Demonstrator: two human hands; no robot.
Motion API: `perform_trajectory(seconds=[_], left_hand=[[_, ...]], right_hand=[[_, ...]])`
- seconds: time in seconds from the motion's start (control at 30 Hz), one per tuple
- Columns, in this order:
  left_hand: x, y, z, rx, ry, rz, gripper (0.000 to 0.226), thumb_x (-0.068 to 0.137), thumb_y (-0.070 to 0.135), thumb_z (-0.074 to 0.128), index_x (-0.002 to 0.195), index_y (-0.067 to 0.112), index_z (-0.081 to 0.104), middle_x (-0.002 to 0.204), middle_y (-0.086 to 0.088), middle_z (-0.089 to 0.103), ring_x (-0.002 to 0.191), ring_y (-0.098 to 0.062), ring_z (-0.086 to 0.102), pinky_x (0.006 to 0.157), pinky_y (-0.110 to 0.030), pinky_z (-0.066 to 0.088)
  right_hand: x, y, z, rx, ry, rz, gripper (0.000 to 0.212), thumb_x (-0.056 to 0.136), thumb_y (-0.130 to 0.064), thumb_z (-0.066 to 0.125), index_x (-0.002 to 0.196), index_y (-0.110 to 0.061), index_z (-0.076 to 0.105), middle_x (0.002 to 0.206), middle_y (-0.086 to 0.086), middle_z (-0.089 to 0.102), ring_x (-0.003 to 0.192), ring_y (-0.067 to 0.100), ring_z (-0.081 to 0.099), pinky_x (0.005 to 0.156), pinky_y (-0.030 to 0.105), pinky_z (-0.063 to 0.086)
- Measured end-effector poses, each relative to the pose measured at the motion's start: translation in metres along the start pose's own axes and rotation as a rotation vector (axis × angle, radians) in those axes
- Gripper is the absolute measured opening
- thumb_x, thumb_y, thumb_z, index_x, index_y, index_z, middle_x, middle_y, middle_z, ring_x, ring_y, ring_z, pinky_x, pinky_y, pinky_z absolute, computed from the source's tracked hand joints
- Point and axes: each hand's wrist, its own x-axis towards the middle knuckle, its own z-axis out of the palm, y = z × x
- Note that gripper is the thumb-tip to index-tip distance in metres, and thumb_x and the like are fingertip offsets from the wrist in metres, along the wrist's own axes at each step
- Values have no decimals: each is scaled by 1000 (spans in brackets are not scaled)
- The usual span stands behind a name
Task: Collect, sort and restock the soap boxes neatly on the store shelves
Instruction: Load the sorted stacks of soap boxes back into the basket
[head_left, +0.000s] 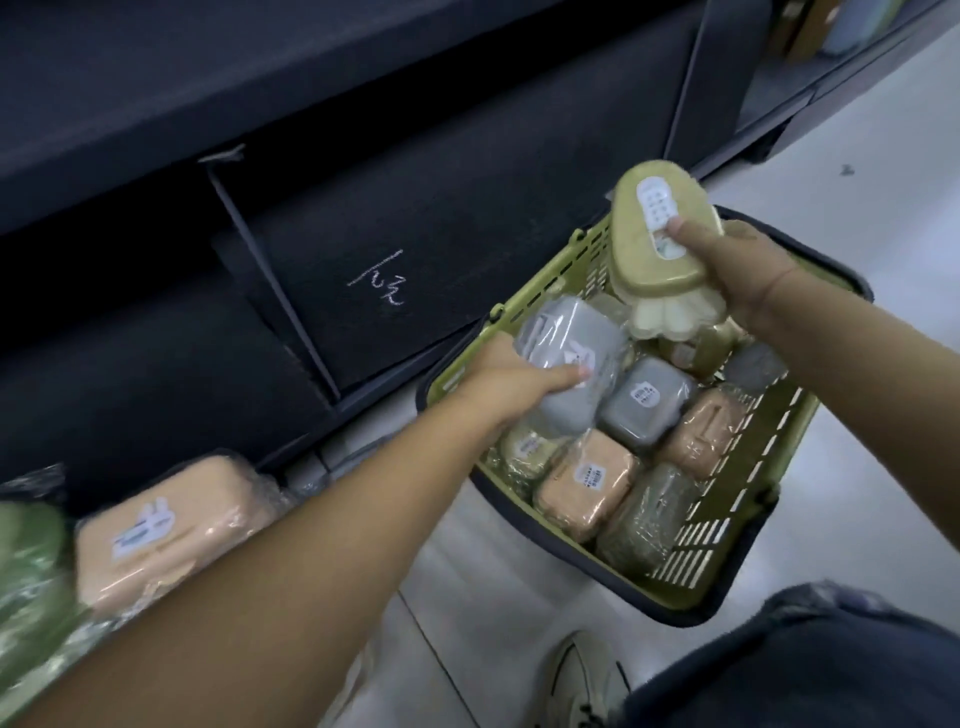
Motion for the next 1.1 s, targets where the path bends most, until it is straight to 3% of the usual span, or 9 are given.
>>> perform_trajectory(seconds=[0.13, 0.3, 0.5, 0.57, 0.67, 0.8, 0.93, 1.03, 1.1], left_hand=[[-83, -10, -89, -139, 24, 143, 64, 49, 51, 90, 102, 26, 65, 101, 1, 73, 92, -19, 71, 85, -40, 58], [-204, -72, -213, -305, 126, 70, 93, 31, 54, 94, 115, 22, 69, 106, -5, 74, 89, -20, 72, 71, -29, 56], [-343, -183, -298, -478, 361, -114, 95, 27, 55, 94, 111, 17, 72, 108, -15, 73, 103, -35, 68, 91, -44, 52], [-372, -206, -301, -566, 365, -174, 89, 30, 49, 95, 109, 14, 73, 109, -20, 71, 105, -41, 65, 97, -53, 48], [-387, -223, -304, -536, 385, -165, 94, 19, 57, 95, 103, 18, 75, 106, -23, 71, 90, -33, 66, 83, -45, 51], [-394, -232, -308, -520, 366, -148, 89, 15, 60, 94, 94, 23, 77, 100, -17, 74, 84, -27, 66, 85, -44, 50], [-398, -247, -311, -455, 342, -151, 108, 9, 63, 91, 107, 22, 71, 98, -4, 76, 76, -12, 71, 64, -24, 55], [-397, -255, -312, -451, 343, -139, 113, 2, 66, 88, 105, 22, 71, 92, -1, 76, 70, -9, 71, 55, -18, 53], [-395, -255, -310, -447, 323, -135, 110, 2, 67, 87, 101, 22, 71, 89, -1, 76, 68, -8, 70, 55, -18, 53]], right_hand=[[-65, -45, 34, 156, -320, 123, 21, 96, -32, 54, 106, -17, 64, 81, -4, 75, 69, 9, 71, 56, 22, 56], [-160, -97, 102, 32, -665, 202, 27, 81, -23, 59, 107, -16, 64, 90, -2, 75, 75, 8, 72, 58, 24, 58], [-265, -59, 207, -387, -916, 360, 67, 50, -43, 86, 109, -16, 68, 110, 6, 71, 98, 19, 60, 86, 30, 45], [-290, -19, 239, -423, -922, 500, 73, 37, -46, 93, 100, -17, 70, 99, 3, 72, 92, 17, 59, 81, 25, 43], [-322, 39, 272, -380, -779, 677, 34, 72, -33, 79, 96, -14, 64, 84, 5, 65, 75, 16, 55, 67, 24, 41], [-344, 107, 288, -103, -521, 854, 38, 81, -31, 75, 103, -7, 55, 84, 12, 60, 75, 22, 56, 65, 30, 47], [-363, 137, 294, 152, -358, 894, 46, 84, -29, 73, 117, -5, 52, 89, 17, 60, 82, 27, 60, 55, 35, 59], [-370, 130, 309, 149, -304, 835, 48, 90, -26, 68, 127, -3, 47, 113, 19, 55, 112, 33, 56, 76, 41, 59], [-371, 123, 322, 45, -318, 832, 56, 91, -28, 67, 134, -2, 44, 126, 18, 47, 121, 37, 51, 59, 41, 58]])
